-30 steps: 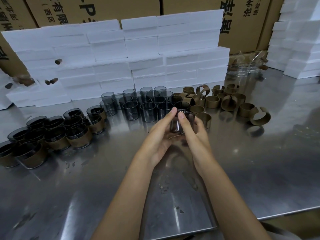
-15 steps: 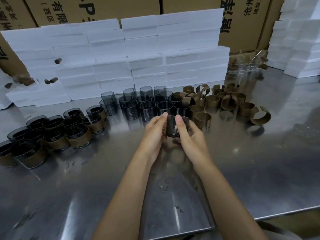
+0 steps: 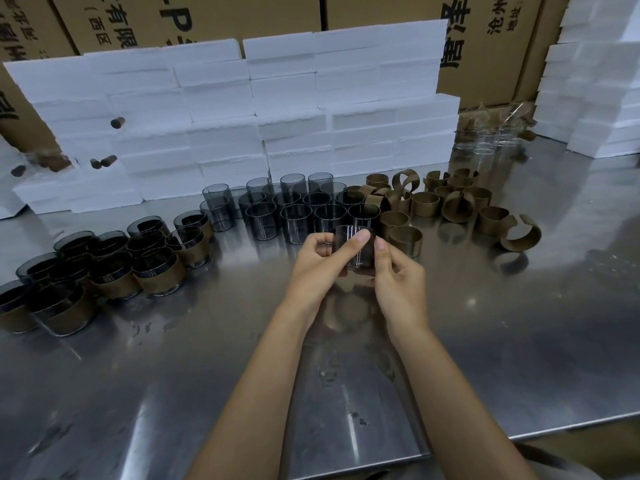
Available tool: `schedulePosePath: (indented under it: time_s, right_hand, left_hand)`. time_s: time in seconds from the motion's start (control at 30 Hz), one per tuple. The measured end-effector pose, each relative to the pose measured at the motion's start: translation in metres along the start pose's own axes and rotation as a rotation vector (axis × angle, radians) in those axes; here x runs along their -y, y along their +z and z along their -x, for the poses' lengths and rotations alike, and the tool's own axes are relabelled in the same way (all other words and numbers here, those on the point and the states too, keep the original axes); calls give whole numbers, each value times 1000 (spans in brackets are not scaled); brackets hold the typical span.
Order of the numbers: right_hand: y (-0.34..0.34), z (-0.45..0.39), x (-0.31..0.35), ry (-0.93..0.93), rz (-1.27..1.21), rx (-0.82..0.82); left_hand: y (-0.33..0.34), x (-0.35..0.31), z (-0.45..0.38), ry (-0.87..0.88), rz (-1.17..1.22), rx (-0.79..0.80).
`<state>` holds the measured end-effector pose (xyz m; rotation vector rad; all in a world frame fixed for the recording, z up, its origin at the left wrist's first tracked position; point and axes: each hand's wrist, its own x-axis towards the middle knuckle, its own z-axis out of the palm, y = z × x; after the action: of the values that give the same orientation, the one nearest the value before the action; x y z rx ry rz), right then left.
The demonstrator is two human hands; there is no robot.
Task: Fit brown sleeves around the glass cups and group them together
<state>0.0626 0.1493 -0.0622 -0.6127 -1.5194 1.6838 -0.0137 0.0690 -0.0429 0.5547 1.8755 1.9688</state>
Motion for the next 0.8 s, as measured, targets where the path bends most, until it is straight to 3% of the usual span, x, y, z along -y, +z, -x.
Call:
schedulePosePath:
  time_s: [0.23, 0.6, 0.8]
  right_hand:
    - [-2, -2, 4, 110, -127, 14]
    - [-8, -5, 10, 269, -530, 64]
    - [-4, -3, 10, 265, -561, 180]
  left_hand:
    - [-4, -4, -3, -22, 214, 90]
    - [-1, -2, 1, 25, 79, 132]
    - [-2, -6, 2, 88, 101, 12]
